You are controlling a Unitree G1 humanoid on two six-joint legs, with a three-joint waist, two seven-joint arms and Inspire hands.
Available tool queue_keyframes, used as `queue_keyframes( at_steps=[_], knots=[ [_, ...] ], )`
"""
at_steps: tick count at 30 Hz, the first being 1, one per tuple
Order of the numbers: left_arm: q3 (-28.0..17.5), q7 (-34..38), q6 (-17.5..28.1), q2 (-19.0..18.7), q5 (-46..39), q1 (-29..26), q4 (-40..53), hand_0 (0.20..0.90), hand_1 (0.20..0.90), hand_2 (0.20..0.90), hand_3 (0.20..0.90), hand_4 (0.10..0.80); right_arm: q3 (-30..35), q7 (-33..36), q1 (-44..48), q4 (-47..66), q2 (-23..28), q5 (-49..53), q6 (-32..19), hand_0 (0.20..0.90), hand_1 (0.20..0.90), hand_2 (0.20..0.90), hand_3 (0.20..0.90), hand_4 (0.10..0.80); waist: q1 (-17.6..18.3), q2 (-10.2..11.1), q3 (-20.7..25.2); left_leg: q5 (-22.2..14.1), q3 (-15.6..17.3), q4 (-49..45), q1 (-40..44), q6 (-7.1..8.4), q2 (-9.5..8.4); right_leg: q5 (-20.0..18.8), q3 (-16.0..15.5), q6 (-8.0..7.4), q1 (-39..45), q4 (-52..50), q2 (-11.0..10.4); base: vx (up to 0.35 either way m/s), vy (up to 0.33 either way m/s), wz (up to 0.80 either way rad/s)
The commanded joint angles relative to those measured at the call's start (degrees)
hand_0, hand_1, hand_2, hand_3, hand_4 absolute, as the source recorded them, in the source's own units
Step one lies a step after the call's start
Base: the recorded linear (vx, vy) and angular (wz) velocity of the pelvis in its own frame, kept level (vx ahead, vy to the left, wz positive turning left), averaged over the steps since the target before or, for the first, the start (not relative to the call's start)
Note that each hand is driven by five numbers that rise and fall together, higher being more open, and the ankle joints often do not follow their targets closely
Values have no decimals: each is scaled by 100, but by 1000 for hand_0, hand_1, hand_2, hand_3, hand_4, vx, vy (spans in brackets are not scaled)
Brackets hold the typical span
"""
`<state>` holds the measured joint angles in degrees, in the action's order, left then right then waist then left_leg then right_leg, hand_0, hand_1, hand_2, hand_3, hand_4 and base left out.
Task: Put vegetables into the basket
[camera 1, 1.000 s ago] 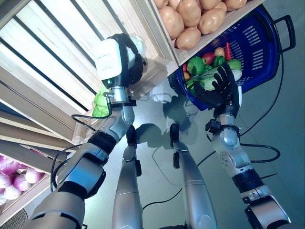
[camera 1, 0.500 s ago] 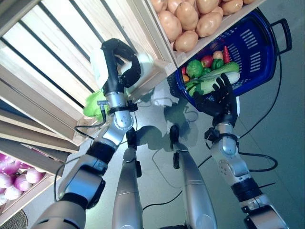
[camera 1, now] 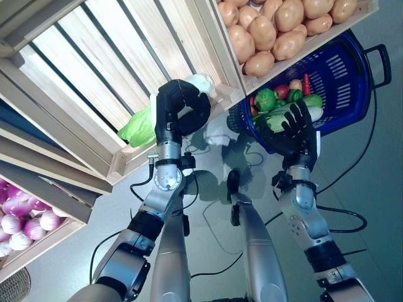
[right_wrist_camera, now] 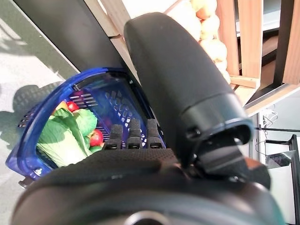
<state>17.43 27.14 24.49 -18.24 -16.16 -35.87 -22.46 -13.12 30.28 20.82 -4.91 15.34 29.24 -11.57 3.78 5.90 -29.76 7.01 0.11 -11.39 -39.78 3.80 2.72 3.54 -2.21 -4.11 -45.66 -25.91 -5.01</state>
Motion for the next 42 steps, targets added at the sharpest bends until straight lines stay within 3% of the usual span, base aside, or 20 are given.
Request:
queue_keyframes(
  at_steps=[1, 3, 4, 5, 6, 14, 24, 35, 37, 39, 42],
  knots=[
    [-48, 845, -323, -217, 1555, -381, 677, 300, 300, 300, 300, 400, 531, -181, -68, 998, 261, -183, -550, 900, 900, 900, 900, 800, 86, -152, -3, -505, 235, -263, 6, -285, -360, -381, -287, 48, 612, 742, 266, 0, 0, 0],
    [13, 1054, -588, -386, 1841, -438, 679, 300, 300, 300, 300, 400, 544, -172, -44, 1015, 335, -120, -555, 900, 900, 900, 900, 800, 87, -163, -3, -455, 241, -241, -48, -284, -357, -421, -289, 52, 564, 768, 264, 0, 0, 0],
    [54, 1334, -923, -550, 2340, -448, 647, 481, 481, 481, 481, 521, 542, -157, -71, 1024, 427, -60, -572, 900, 900, 900, 900, 800, 83, -175, -3, -485, 247, -267, -45, -273, -364, -391, -292, 55, 587, 774, 260, 0, 0, 0],
    [74, 1414, -994, -629, 2461, -497, 630, 580, 580, 580, 580, 587, 553, -154, -40, 1023, 463, -29, -570, 900, 900, 900, 900, 800, 85, -187, -3, -442, 243, -269, -106, -270, -363, -426, -295, 58, 529, 774, 261, 0, 0, 0],
    [107, 1629, -1227, -751, 2637, -540, 617, 900, 900, 900, 900, 800, 544, -135, -55, 1019, 525, 37, -584, 900, 900, 900, 900, 800, 86, -199, -3, -441, 239, -297, -137, -260, -361, -419, -294, 60, 501, 747, 257, 0, 0, 0],
    [267, 2686, -2185, -956, 3409, -702, 354, 900, 900, 900, 900, 800, 415, -22, -11, 885, 606, 0, -719, 900, 900, 900, 900, 800, 80, -237, -3, -467, 197, -507, -356, -227, -391, -404, -305, 53, 331, 635, 205, 0, 0, 0],
    [433, 3173, -2728, -874, 3550, -1134, -368, 900, 900, 900, 900, 800, 305, 64, 256, 690, 589, 27, -624, 900, 900, 900, 900, 800, 147, -170, -3, -537, 260, -724, -523, -214, -337, -378, -250, 37, 93, 409, 212, -2, 6, 0],
    [509, 3450, -2565, -583, 3190, -1576, -1210, 900, 900, 900, 900, 800, 165, 217, 597, 371, 483, -77, -497, 900, 900, 900, 900, 800, 210, -149, -3, -821, 307, -1221, -653, -262, -346, -307, -110, 13, -91, 43, 199, 18, 52, -3],
    [508, 3281, -2457, -565, 3052, -1645, -1264, 900, 900, 900, 900, 800, 171, 193, 651, 334, 488, -64, -461, 900, 900, 900, 900, 800, 229, -145, -3, -799, 326, -1220, -695, -274, -343, -346, -92, 10, -139, 53, 208, 11, 37, -6],
    [499, 2676, -2080, -449, 2496, -1699, -1345, 900, 900, 900, 900, 800, 146, 171, 704, 277, 473, -69, -452, 900, 900, 900, 900, 800, 248, -147, -3, -818, 350, -1241, -717, -285, -334, -351, -64, 6, -182, 26, 228, 15, 33, -8],
    [655, 2191, -2076, -327, 2347, -1774, -1463, 900, 900, 900, 900, 800, 145, 103, 761, 234, 393, -105, -388, 900, 900, 900, 900, 800, 285, -123, -3, -877, 380, -1212, -651, -311, -326, -351, -23, -22, -153, 28, 274, 19, 16, -2]
  ],
)
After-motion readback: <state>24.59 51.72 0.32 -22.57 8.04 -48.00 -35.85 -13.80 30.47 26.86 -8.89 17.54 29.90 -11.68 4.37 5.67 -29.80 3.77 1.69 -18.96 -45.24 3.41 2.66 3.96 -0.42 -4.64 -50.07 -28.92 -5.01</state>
